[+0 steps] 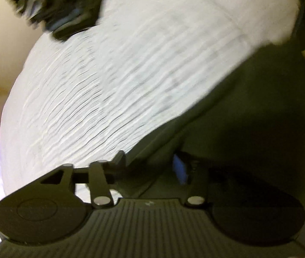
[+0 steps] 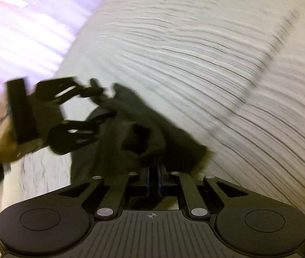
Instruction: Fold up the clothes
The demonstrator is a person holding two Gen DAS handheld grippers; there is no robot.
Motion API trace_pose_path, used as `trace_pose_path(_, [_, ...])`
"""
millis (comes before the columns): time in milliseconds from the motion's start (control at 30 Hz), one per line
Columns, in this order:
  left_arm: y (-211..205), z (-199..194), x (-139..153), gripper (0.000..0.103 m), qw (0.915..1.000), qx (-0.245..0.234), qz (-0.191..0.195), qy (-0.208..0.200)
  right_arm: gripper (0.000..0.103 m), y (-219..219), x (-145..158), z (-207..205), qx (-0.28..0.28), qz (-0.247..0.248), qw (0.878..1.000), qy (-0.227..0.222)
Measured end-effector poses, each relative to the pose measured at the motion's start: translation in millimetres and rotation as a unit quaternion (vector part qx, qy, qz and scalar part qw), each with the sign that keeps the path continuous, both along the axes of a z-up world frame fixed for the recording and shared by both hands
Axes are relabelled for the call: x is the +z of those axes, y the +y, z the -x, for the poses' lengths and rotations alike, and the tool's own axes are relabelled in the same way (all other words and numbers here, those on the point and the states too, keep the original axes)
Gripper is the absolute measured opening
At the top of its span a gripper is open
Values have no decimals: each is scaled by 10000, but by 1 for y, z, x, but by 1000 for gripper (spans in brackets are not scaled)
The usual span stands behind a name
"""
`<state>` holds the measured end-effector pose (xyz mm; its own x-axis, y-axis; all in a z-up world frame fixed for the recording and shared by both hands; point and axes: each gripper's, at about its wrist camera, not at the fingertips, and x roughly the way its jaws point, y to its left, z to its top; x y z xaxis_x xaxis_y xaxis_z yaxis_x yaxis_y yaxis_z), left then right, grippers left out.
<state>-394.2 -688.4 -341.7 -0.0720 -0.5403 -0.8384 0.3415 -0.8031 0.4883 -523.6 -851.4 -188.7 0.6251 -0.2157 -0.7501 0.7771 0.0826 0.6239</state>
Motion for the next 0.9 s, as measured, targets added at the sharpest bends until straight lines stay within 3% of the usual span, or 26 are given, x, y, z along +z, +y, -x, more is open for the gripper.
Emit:
trace_pose_path(133, [10, -43, 32, 50, 9935, 1022, -25, 494, 8, -5, -1, 15, -127, -14, 9997, 197])
trace_pose_path(233, [17, -71, 42, 50, 9803, 1761, -239, 864, 8, 1, 9, 12, -60, 201, 9997, 80])
trace_pose_path(333, [27, -87, 35, 50, 9672, 2244, -527, 1068, 8, 8, 24, -1, 115, 487, 9986, -184])
trace_pose_path(500, [54, -97, 6, 50, 9558, 2541, -883, 1192, 8, -1, 17, -54, 957, 545, 9929, -441])
trace_pose_path(633, [49, -117, 1, 50, 9334, 3095, -1004, 1511, 8, -23, -13, -75, 1395, 509, 9887, 203])
trace_pose_path(800, [66, -134, 21, 50, 9306, 3252, -730, 1511, 8, -50, -15, -41, 777, 662, 9868, 1259])
trace_pose_path(900, [89, -137, 33, 50, 9278, 3276, -673, 1652, 8, -50, 0, -27, 649, 721, 9864, 1330])
